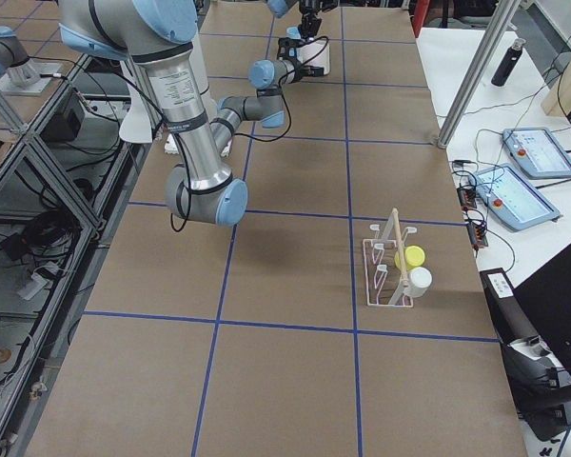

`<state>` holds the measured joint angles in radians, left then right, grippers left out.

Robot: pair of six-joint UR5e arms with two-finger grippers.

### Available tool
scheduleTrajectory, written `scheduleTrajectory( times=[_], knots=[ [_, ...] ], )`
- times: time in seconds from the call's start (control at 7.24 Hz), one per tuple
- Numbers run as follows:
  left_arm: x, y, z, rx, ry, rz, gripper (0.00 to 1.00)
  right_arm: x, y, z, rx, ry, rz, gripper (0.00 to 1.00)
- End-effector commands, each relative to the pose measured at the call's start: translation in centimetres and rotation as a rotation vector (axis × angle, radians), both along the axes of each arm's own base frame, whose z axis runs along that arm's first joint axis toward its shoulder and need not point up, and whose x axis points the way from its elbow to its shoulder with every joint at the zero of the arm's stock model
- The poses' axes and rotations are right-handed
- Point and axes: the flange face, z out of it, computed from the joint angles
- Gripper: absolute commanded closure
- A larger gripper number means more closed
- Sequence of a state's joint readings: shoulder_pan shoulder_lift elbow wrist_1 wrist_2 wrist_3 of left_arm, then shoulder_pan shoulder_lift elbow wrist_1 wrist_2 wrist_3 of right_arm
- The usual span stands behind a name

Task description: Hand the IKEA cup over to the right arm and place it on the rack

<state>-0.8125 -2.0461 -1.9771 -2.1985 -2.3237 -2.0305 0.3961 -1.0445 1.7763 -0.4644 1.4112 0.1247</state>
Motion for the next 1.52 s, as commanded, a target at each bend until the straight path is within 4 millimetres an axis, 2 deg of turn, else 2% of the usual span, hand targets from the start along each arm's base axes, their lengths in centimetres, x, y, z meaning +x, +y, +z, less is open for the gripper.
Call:
scheduleTrajectory(
  times=[0.0, 0.41, 0.55, 0.69, 0.83, 0.97, 1.11, 1.24, 1.38],
  knots=[
    [0.5, -0.5, 0.0, -0.005, -0.006, -0.003, 1.00, 0.0, 0.0, 0.0, 0.001, -0.001, 0.000, 0.01],
    [0.7, -0.5, 0.1, -0.004, -0.005, 0.000, 1.00, 0.0, 0.0, 0.0, 0.003, 0.001, 0.001, 0.01],
    [0.6, -0.5, 0.1, -0.003, -0.004, -0.002, 1.00, 0.1, 0.0, -0.1, 0.006, 0.001, 0.001, 0.12],
    [0.6, -0.5, 0.1, -0.003, -0.004, -0.002, 1.00, 0.3, 0.0, -0.2, 0.007, -0.002, 0.004, 0.31],
    [0.7, -0.4, 0.0, -0.002, -0.003, 0.000, 1.00, 0.4, 0.1, -0.2, 0.008, -0.003, 0.004, 0.42],
    [0.6, -0.5, 0.0, 0.002, -0.002, -0.001, 0.75, 0.5, 0.0, -0.3, 0.008, -0.005, 0.006, 0.46],
    [0.7, -0.5, -0.7, 0.016, 0.005, 0.000, 0.35, 0.5, 0.0, -0.3, 0.008, -0.005, 0.007, 0.49],
    [0.7, -0.5, -0.9, 0.022, 0.008, -0.001, 0.00, 0.4, 0.0, -0.2, 0.007, -0.002, 0.006, 0.51],
    [0.4, -0.5, -0.9, 0.028, 0.008, -0.003, 0.00, 0.5, -0.2, -0.1, 0.005, 0.007, 0.011, 0.52]
  ],
)
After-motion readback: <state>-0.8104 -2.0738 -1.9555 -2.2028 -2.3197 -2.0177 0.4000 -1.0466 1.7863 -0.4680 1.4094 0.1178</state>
